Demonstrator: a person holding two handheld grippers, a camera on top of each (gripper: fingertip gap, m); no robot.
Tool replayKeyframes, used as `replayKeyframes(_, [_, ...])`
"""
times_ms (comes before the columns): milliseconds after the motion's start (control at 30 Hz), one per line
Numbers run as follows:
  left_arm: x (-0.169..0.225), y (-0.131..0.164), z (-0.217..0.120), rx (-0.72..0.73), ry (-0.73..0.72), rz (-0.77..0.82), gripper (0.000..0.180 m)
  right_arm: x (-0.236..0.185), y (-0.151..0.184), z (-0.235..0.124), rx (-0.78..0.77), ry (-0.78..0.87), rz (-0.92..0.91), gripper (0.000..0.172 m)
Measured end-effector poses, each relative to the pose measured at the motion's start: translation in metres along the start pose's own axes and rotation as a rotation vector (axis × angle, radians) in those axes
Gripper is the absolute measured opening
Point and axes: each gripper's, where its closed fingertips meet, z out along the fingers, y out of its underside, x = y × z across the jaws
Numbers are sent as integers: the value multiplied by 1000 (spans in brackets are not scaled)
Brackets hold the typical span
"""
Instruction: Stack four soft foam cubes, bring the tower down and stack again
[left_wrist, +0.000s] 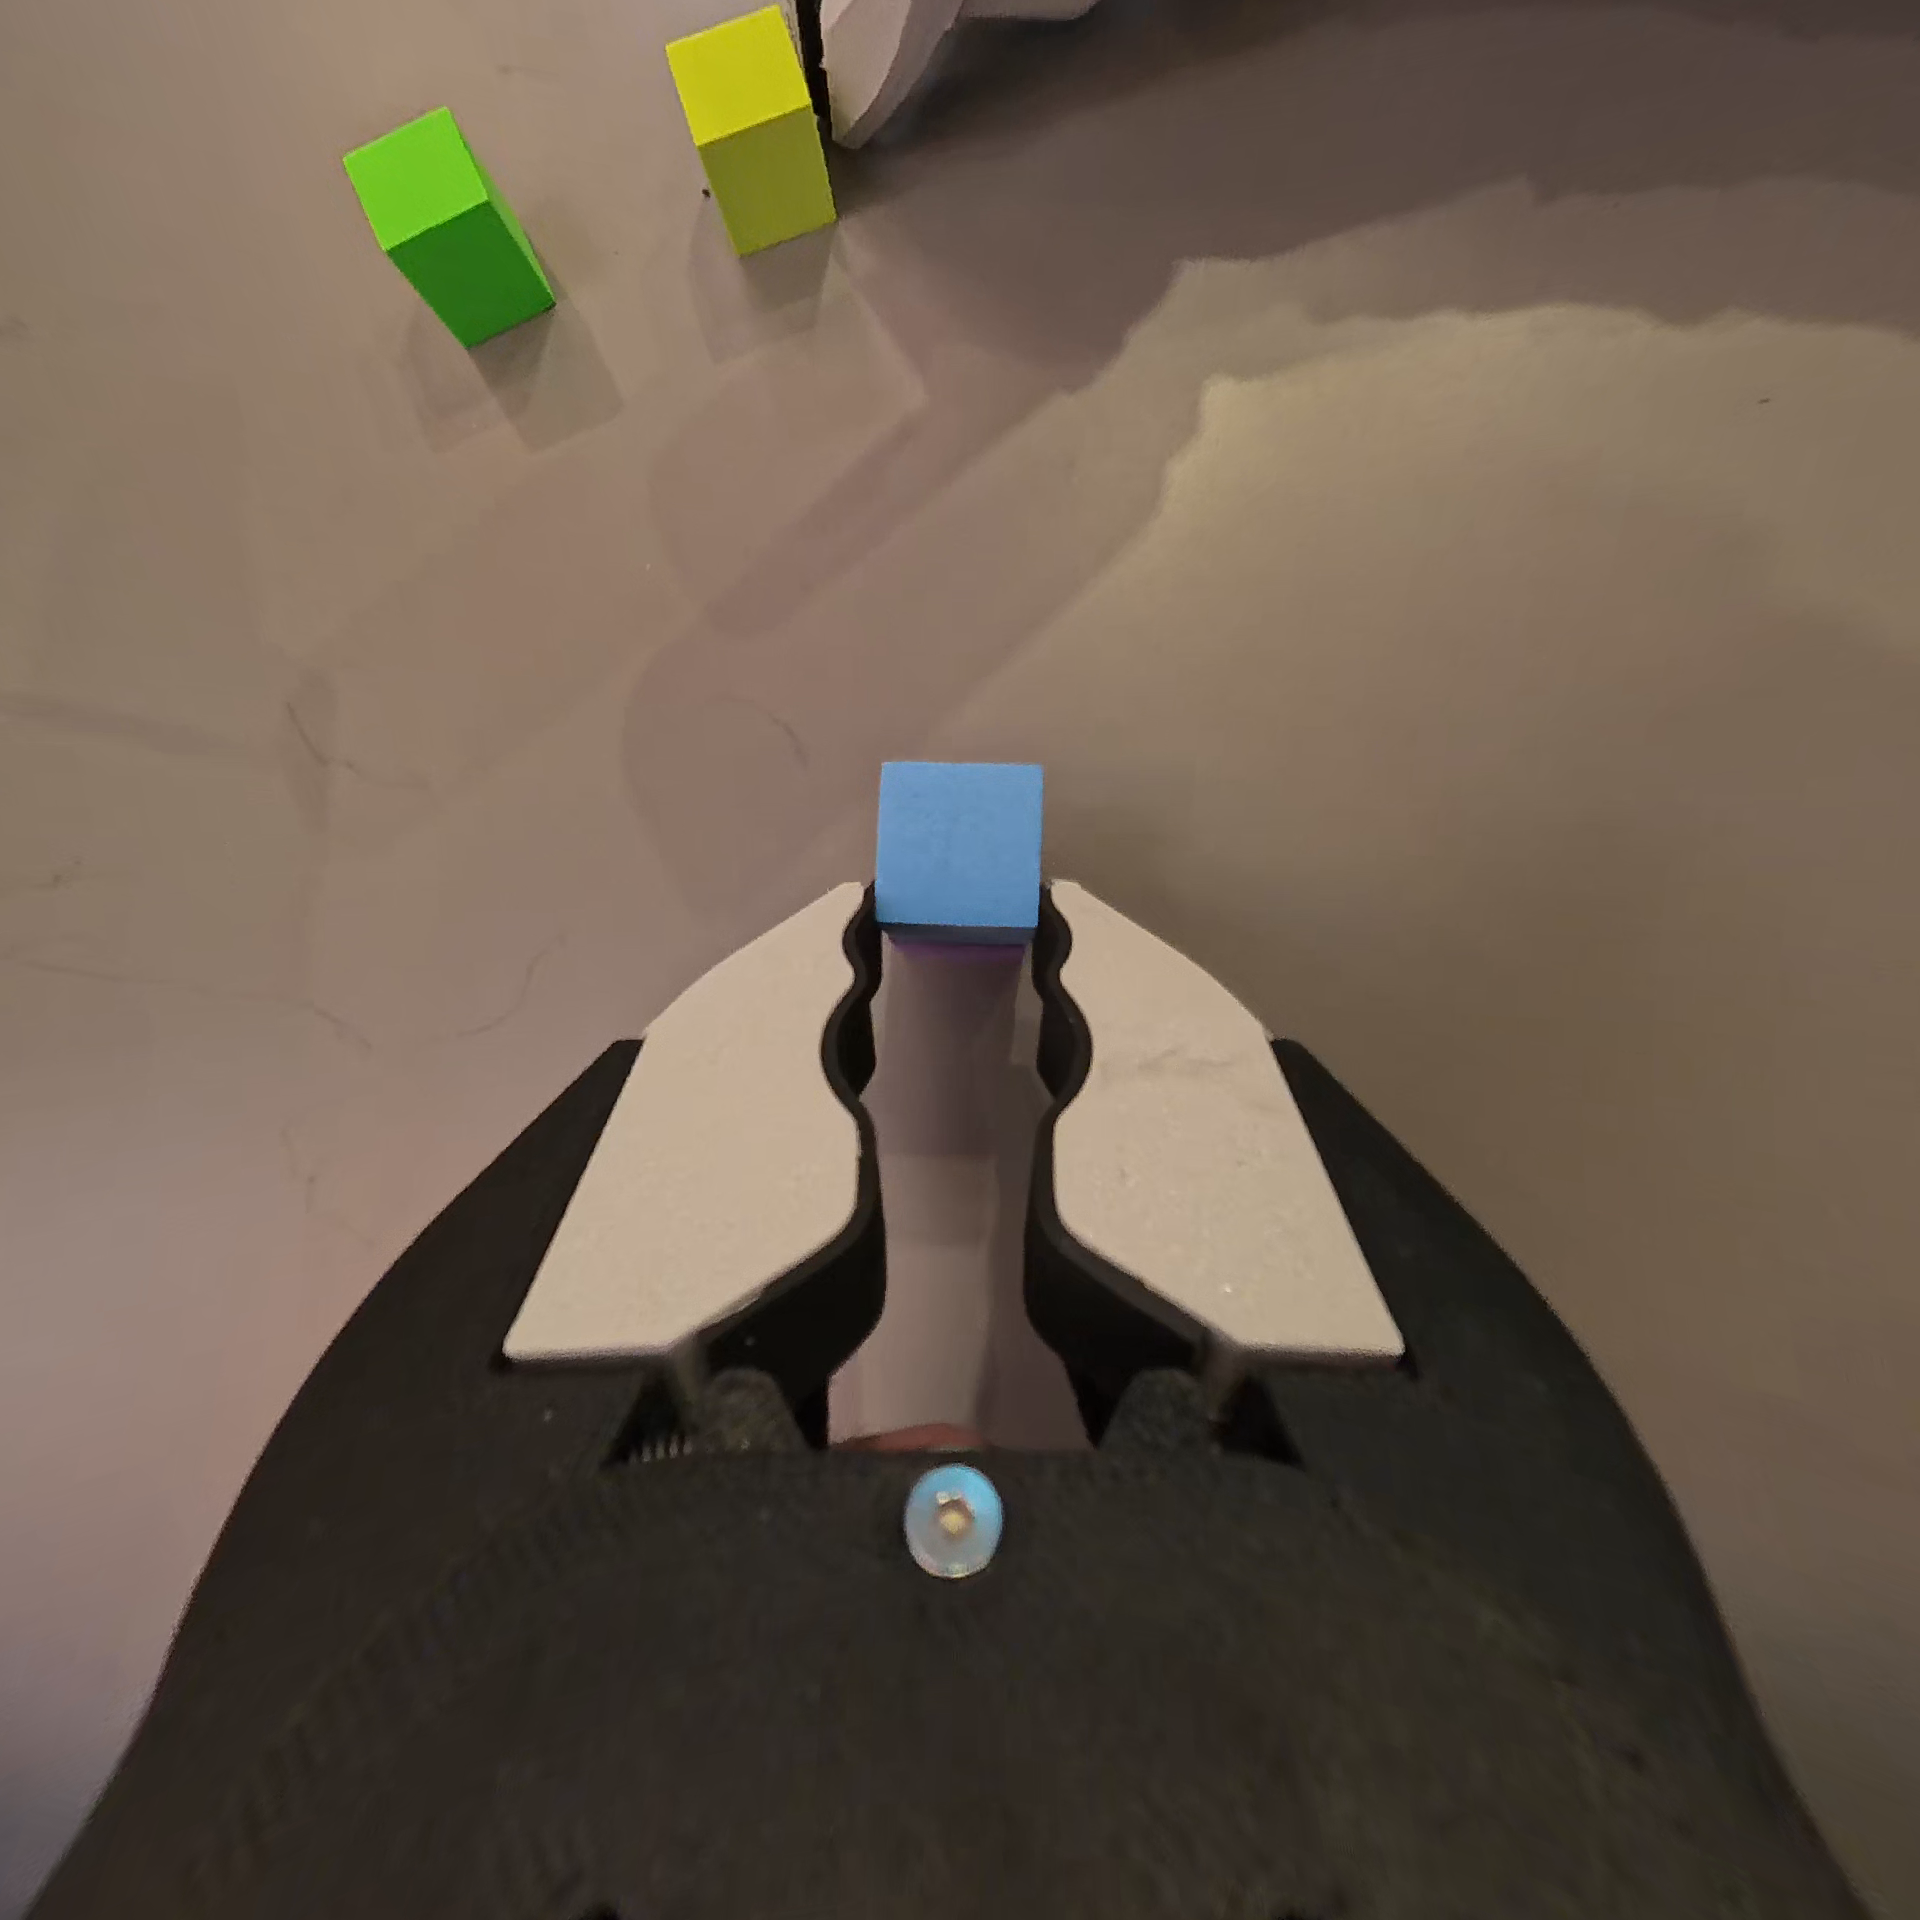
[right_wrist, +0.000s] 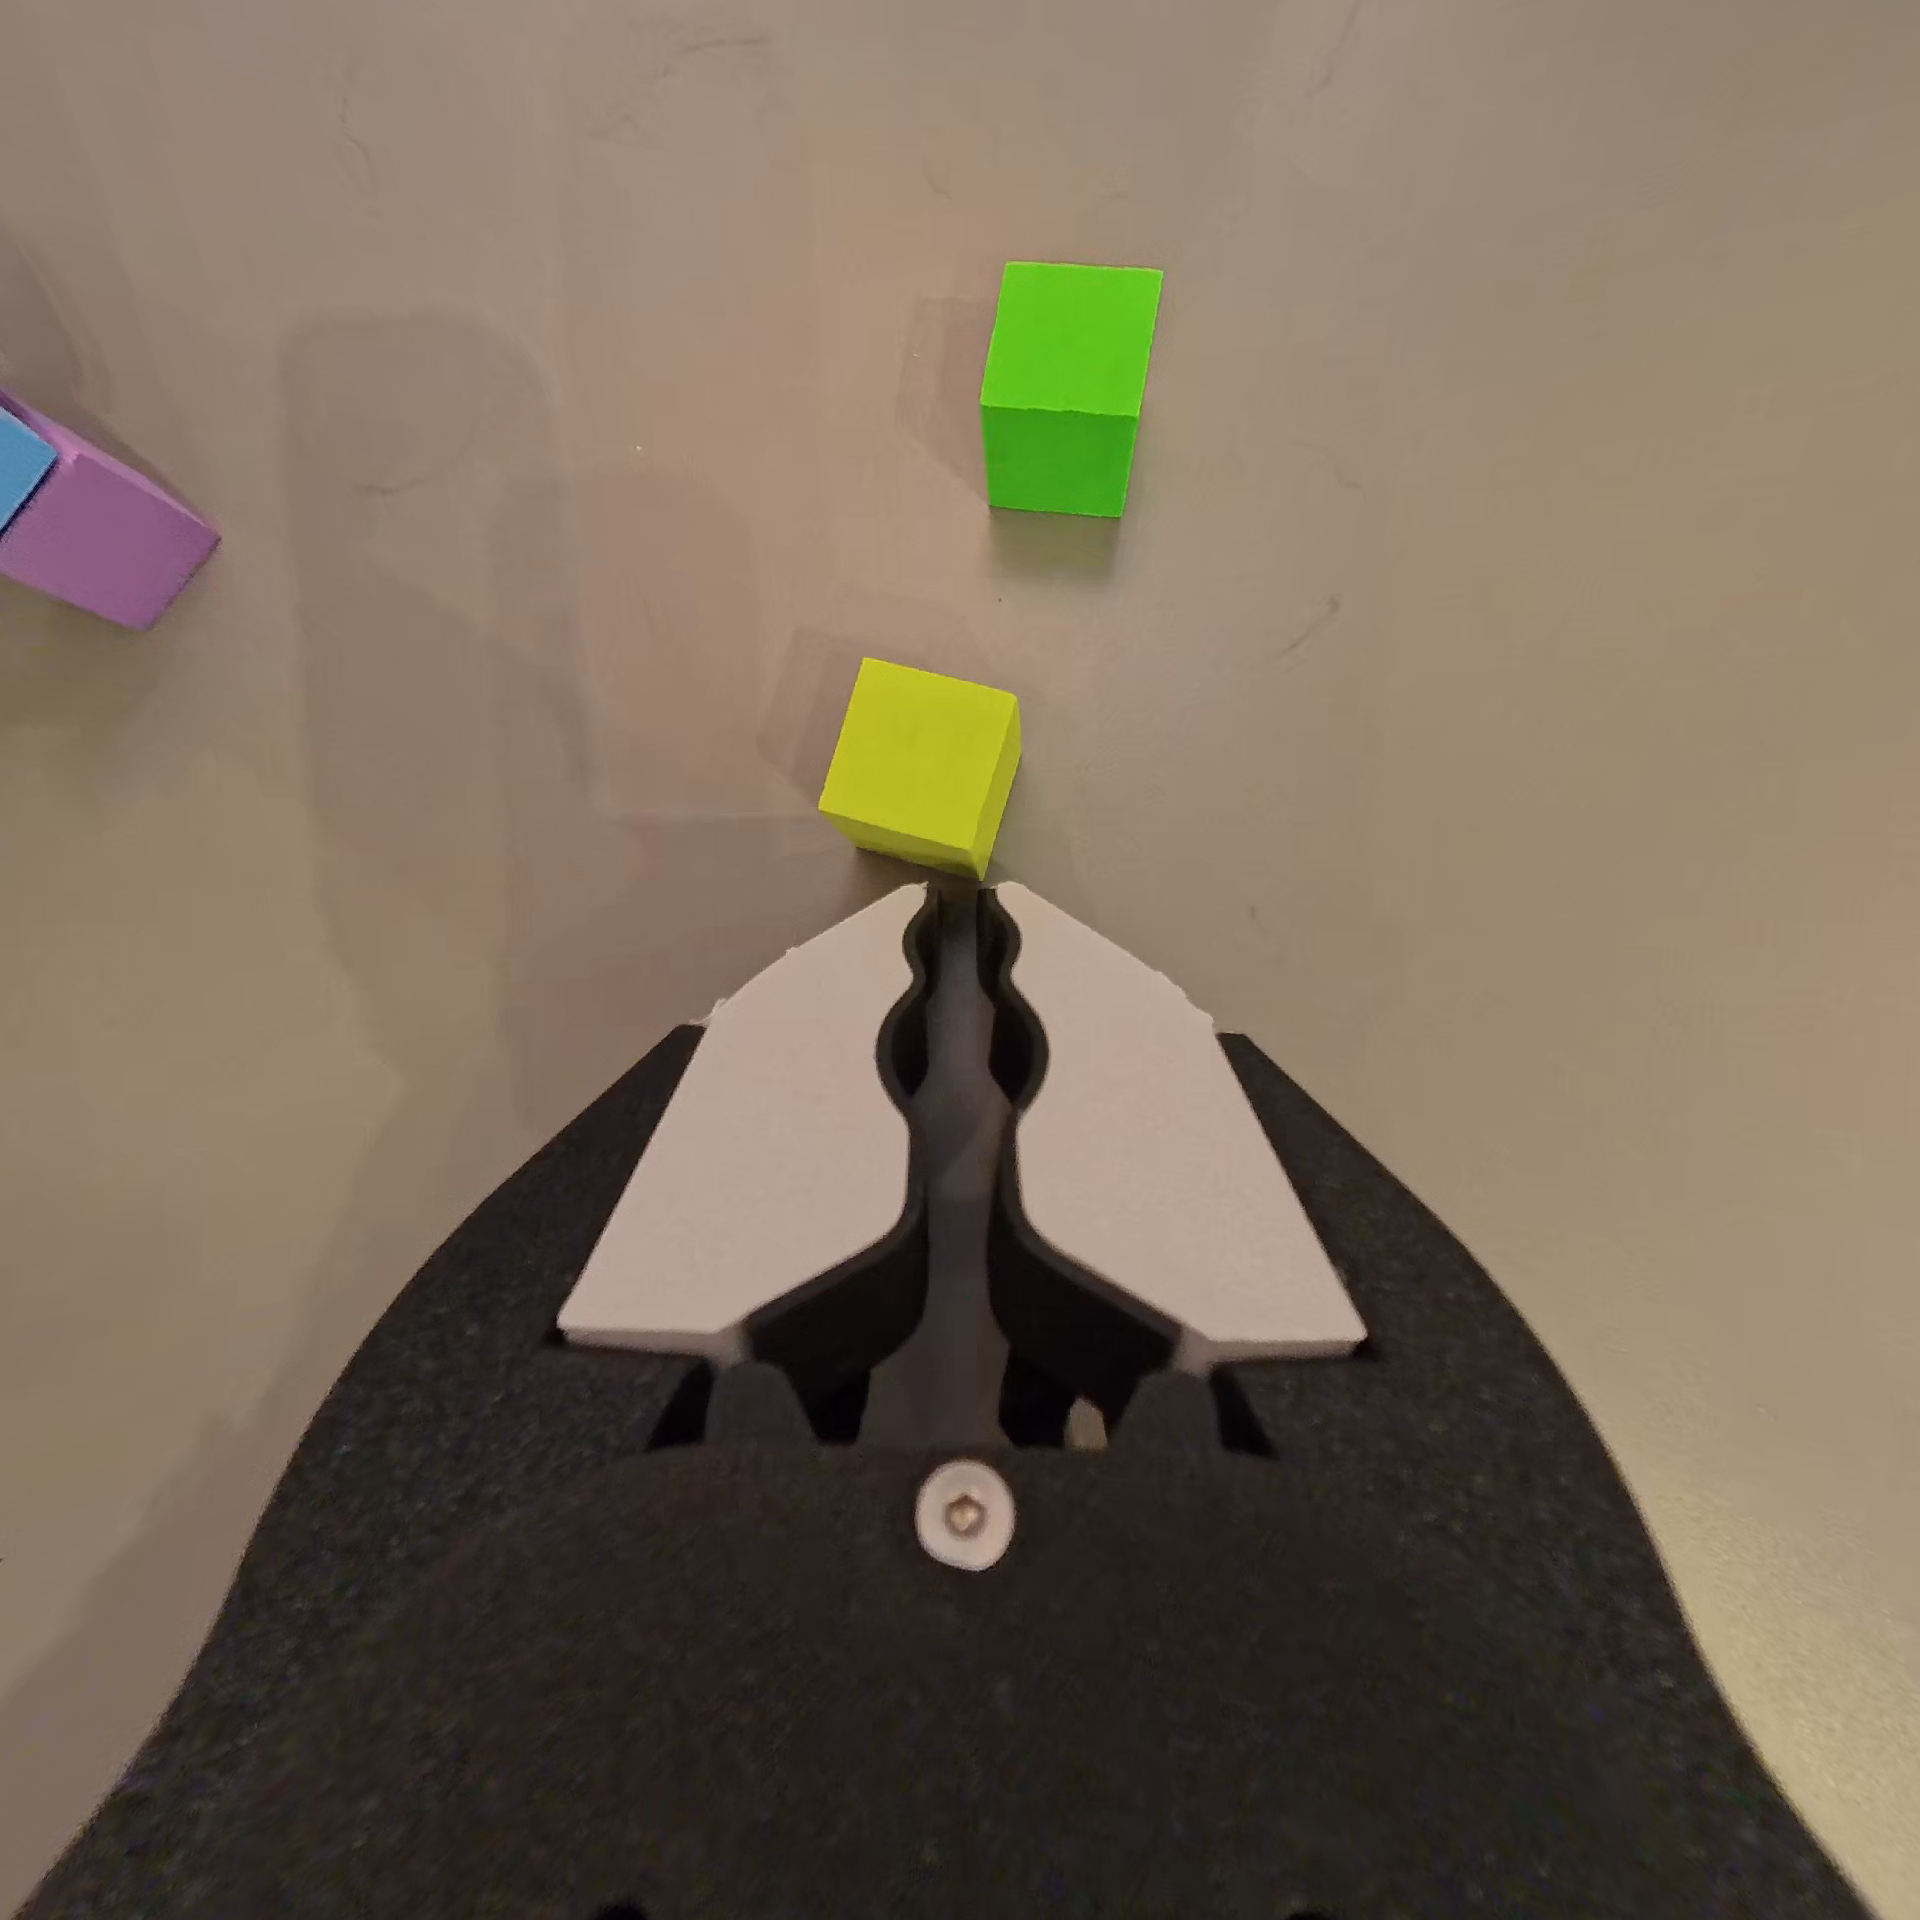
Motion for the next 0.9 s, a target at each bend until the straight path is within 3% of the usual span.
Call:
replayKeyframes(33, [0,0,0,2,0,0,27,0,0,0,0,1,-1,6])
replayKeyframes(633, [-1,2,1,-14,13,7,27,0,0,0,0,1,-3,6])
replayKeyframes(900, [-2,2,-1,-5,-1,-21,45,0,0,0,-1,2,-4,8])
